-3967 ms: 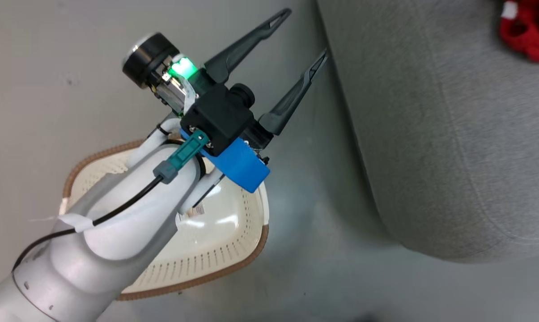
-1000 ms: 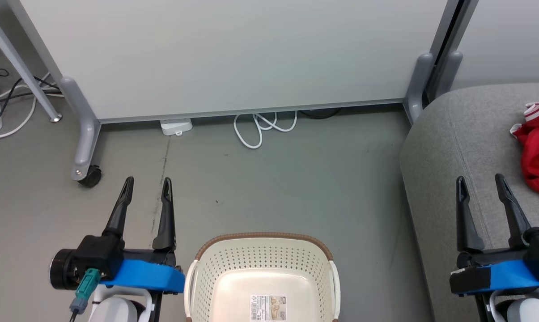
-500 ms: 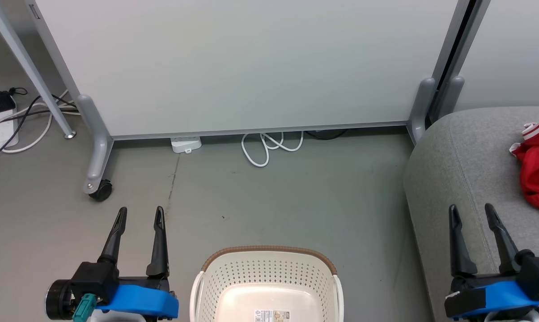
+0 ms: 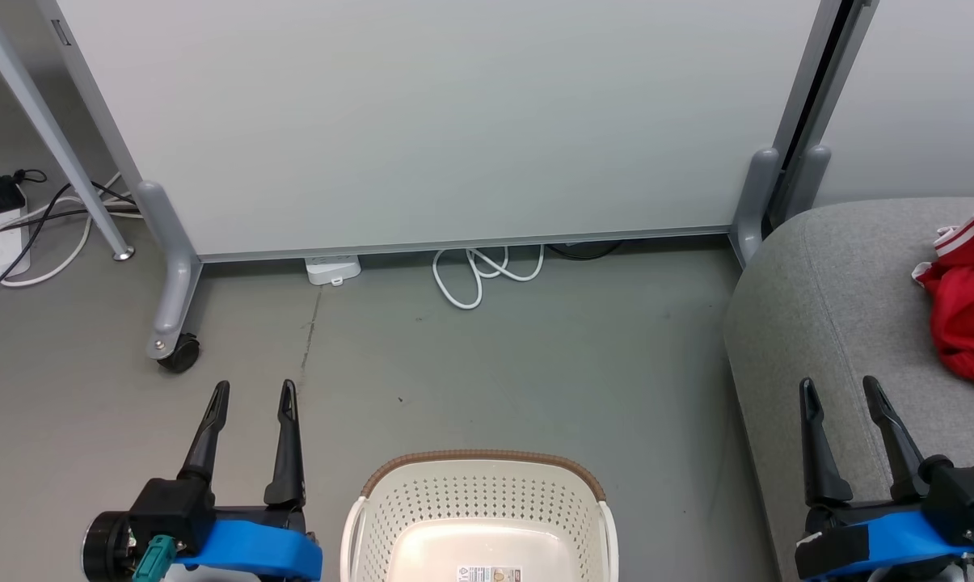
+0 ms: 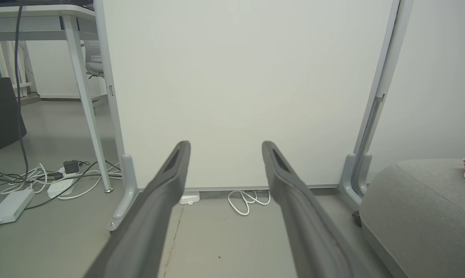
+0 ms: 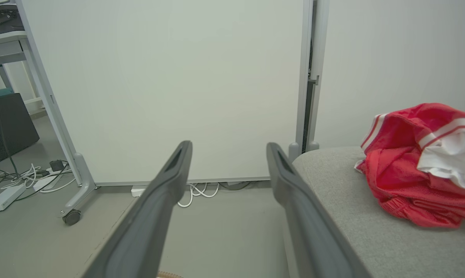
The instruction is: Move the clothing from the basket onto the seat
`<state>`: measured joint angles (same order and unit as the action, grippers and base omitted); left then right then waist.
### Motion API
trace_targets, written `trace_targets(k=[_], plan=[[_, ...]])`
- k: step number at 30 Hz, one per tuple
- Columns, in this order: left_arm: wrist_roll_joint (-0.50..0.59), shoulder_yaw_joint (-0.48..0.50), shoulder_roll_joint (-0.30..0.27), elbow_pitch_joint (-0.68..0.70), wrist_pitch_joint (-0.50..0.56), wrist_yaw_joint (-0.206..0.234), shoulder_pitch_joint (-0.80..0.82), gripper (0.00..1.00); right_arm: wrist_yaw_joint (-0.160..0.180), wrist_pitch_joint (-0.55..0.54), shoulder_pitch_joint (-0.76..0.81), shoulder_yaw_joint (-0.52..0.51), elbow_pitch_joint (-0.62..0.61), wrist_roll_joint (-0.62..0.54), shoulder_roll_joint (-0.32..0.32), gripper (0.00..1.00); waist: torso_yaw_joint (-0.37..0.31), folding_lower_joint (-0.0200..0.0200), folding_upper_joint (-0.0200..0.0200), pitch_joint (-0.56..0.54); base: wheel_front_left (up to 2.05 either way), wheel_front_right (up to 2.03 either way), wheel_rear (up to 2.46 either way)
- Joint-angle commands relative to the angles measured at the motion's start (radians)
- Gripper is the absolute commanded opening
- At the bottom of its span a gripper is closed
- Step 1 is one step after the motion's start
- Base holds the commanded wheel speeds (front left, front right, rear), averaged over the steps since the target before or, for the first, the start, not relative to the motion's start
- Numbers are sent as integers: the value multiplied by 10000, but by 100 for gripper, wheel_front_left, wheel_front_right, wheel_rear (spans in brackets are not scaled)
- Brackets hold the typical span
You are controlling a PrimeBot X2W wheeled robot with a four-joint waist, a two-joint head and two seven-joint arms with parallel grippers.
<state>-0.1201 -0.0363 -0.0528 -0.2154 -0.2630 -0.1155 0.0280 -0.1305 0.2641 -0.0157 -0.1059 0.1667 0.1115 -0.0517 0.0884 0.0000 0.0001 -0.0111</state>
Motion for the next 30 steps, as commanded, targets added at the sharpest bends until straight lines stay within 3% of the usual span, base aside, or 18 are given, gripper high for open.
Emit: trace_targets(k=[1,3,4,9,30], plan=[[58,46,16,-25,-25,-51,-25,100,-5,4,115,-6,15,41,22,100,-8,0,-1,-2,0,0,0],[70,23,19,-51,-25,-65,-20,100,-5,4,100,-8,24,44,23,100,-13,0,-1,-8,0,0,0],[70,15,21,-60,-25,-70,-11,0,-5,4,99,-10,29,48,23,0,-14,0,-1,-12,0,0,0],[-156,-20,19,-434,107,-39,-220,0,0,-88,26,-27,444,126,25,0,-22,0,-1,-13,0,0,0],[-4127,399,20,-376,1094,-73,89,0,-1,-1072,-246,-30,498,4141,18,0,-168,0,-1,13,0,0,0]])
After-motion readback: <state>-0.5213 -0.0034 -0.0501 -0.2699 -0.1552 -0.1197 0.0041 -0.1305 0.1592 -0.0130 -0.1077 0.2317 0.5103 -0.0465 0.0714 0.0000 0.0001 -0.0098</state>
